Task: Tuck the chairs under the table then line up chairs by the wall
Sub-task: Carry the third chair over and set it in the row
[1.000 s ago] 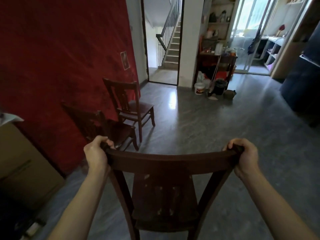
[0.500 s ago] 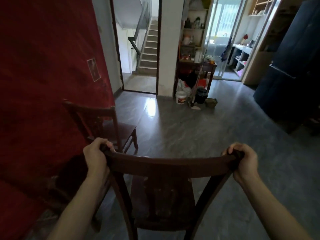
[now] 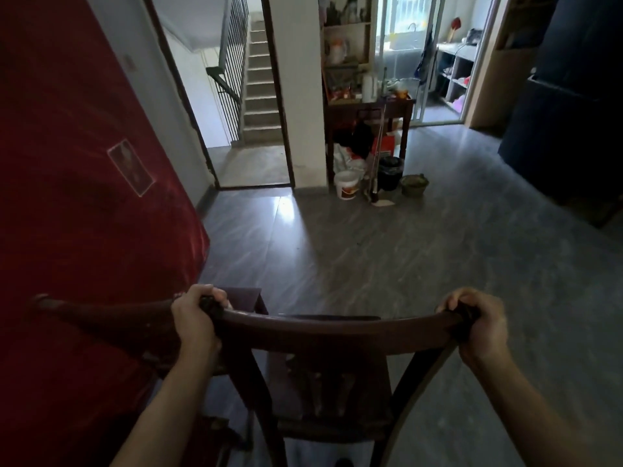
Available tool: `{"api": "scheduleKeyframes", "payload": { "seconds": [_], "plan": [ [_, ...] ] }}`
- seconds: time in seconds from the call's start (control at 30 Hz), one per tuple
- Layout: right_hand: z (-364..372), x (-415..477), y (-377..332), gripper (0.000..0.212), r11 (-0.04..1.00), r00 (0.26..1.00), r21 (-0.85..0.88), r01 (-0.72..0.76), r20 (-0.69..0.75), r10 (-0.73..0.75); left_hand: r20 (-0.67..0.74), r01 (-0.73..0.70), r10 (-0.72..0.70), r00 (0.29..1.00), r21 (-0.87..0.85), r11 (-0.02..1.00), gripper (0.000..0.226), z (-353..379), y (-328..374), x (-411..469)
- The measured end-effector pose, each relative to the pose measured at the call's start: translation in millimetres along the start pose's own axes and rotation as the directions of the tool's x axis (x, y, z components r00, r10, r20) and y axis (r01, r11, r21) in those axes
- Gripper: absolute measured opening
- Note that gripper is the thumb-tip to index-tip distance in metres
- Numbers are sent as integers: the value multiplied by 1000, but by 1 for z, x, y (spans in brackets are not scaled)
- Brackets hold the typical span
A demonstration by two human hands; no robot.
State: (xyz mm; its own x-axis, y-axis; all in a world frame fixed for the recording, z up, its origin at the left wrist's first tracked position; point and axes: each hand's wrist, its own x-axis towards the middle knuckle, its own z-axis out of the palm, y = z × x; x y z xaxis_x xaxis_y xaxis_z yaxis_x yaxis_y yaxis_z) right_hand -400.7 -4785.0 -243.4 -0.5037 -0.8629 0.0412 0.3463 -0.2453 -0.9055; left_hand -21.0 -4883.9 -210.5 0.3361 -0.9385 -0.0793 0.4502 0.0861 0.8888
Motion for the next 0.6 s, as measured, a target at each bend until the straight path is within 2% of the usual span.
{"api": "scheduleKeyframes", "payload": {
  "seconds": [0.13, 0.3, 0.47, 0.6],
  "plan": [
    [25, 66, 36, 31, 999, 1000, -43, 17, -2, -17, 15, -4, 3, 1000, 75, 997, 37, 19, -25, 77],
    [46, 123, 79, 27, 994, 999, -95, 48, -12, -50, 47, -1, -2, 999, 46, 999, 38, 30, -58, 150],
    [62, 158, 112, 28, 998, 999, -57, 35, 15, -34, 82, 20, -25, 996, 61, 998, 42, 27, -83, 202],
    [71, 166, 135, 30, 998, 999, -56, 29, 31, -27, 114, 39, -47, 992, 75, 996, 26, 14, -100, 222]
  ]
}}
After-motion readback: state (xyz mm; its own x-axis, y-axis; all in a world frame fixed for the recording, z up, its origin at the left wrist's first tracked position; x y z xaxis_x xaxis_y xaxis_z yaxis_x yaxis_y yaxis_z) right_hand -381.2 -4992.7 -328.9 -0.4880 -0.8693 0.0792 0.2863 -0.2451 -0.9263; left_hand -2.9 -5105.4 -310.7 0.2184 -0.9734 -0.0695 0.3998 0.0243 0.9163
